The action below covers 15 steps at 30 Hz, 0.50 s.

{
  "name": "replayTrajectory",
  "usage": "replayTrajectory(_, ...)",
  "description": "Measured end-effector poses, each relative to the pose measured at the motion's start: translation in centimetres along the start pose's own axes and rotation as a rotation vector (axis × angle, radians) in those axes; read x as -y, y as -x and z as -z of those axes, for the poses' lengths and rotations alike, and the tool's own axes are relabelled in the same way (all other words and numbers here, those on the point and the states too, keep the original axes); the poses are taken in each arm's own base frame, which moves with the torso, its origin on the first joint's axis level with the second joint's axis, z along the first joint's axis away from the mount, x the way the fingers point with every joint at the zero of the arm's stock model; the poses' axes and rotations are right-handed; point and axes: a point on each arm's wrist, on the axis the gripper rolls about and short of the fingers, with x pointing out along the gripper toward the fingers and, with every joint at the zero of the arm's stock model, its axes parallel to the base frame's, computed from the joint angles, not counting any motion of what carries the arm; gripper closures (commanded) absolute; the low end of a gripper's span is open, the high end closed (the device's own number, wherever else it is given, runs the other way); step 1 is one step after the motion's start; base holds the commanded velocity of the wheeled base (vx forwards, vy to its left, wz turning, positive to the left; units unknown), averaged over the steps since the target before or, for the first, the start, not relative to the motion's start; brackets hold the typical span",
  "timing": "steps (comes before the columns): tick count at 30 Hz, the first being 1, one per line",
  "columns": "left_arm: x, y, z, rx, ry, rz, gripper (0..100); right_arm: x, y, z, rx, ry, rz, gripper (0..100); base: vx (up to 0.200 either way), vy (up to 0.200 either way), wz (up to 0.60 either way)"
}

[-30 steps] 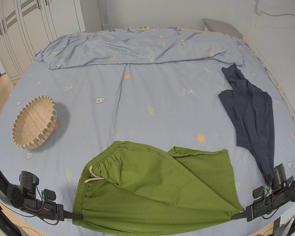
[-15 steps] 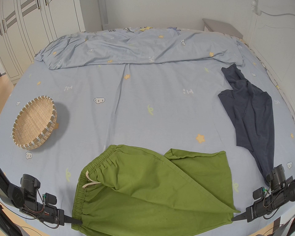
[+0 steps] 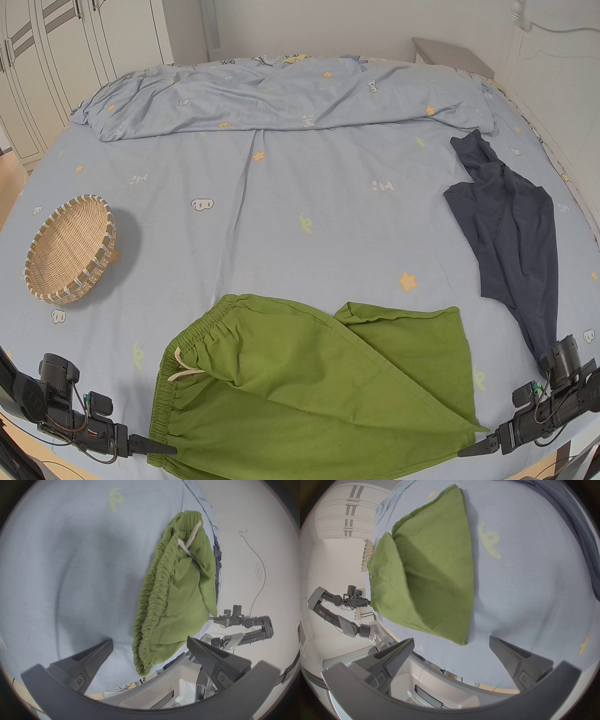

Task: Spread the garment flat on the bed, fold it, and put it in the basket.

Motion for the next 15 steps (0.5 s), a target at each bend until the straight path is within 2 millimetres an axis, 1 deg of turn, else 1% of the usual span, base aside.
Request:
replayTrajectory(4,0.6,1.0,-0.7,0.048,0.033,0.022,0,-0.2,0.9,0.1,0.059,0.013,0.002,0,0.0,0.0,0.0)
replayTrajectory(7,1.3,2.0,-2.1,0.096,0.049,0.055,0,-0.5,1.8,0.1,0.122,0.026,0.007,0,0.0,0.0,0.0)
replayTrajectory(8,1.5,2.4,-2.8,0.115,0.046,0.064,0,-0.5,2.1,0.0,0.142,0.029,0.009,0,0.0,0.0,0.0)
replayTrajectory(12,3.2,4.4,-6.5,0.205,-0.015,0.093,0,-0.8,3.3,-0.7,0.234,0.049,0.022,0,0.0,0.0,0.0)
replayTrajectory(15,4.7,5.9,-9.5,0.264,-0.075,0.113,0,-1.1,4.4,-2.1,0.31,0.072,0.033,0,0.0,0.0,0.0)
